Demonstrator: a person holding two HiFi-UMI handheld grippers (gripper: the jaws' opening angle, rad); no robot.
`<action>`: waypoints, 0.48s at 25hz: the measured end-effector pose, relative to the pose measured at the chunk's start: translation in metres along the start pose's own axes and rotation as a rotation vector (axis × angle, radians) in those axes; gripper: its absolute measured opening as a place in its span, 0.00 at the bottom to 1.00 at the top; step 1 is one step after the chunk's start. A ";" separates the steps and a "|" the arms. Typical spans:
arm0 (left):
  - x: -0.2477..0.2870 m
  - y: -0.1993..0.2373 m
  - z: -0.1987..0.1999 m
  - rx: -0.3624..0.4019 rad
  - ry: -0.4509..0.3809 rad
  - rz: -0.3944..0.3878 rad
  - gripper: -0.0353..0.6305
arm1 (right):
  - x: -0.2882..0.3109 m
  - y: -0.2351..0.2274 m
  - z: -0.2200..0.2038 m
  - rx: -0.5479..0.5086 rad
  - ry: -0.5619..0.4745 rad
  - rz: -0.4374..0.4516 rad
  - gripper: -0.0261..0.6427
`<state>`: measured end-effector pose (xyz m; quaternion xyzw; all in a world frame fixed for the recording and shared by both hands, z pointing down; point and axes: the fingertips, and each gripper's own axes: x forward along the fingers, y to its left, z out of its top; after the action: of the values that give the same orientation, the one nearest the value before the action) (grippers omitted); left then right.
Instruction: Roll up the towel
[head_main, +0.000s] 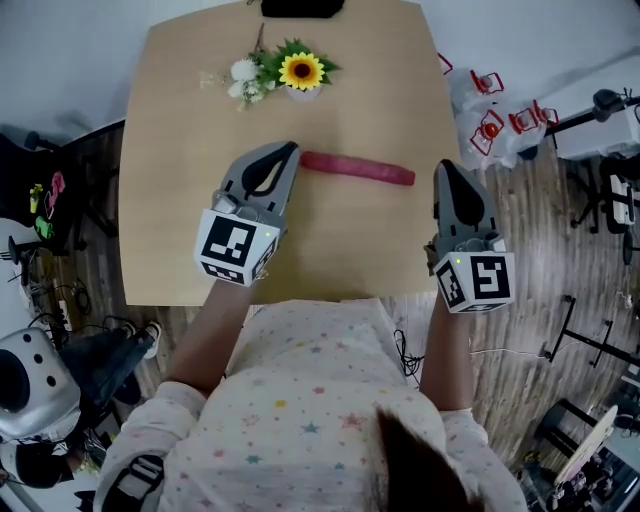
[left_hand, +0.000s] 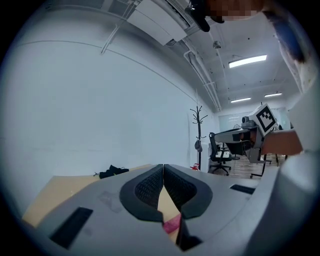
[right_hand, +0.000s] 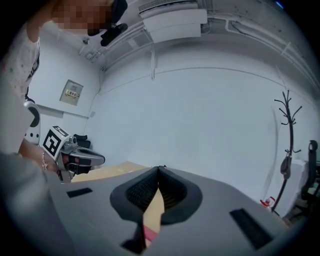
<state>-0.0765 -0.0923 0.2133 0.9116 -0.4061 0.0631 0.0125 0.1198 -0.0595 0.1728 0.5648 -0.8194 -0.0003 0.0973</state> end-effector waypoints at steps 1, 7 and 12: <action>0.000 0.000 0.002 0.004 -0.004 0.000 0.07 | -0.001 0.000 0.002 -0.001 -0.006 -0.009 0.04; -0.002 -0.004 0.002 0.011 -0.009 -0.003 0.07 | -0.007 0.000 0.005 -0.005 -0.017 -0.030 0.04; -0.002 -0.010 0.002 0.014 -0.010 -0.003 0.07 | -0.012 -0.002 0.006 -0.004 -0.024 -0.031 0.04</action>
<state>-0.0700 -0.0844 0.2115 0.9124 -0.4045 0.0615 0.0044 0.1248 -0.0498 0.1650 0.5773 -0.8116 -0.0102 0.0886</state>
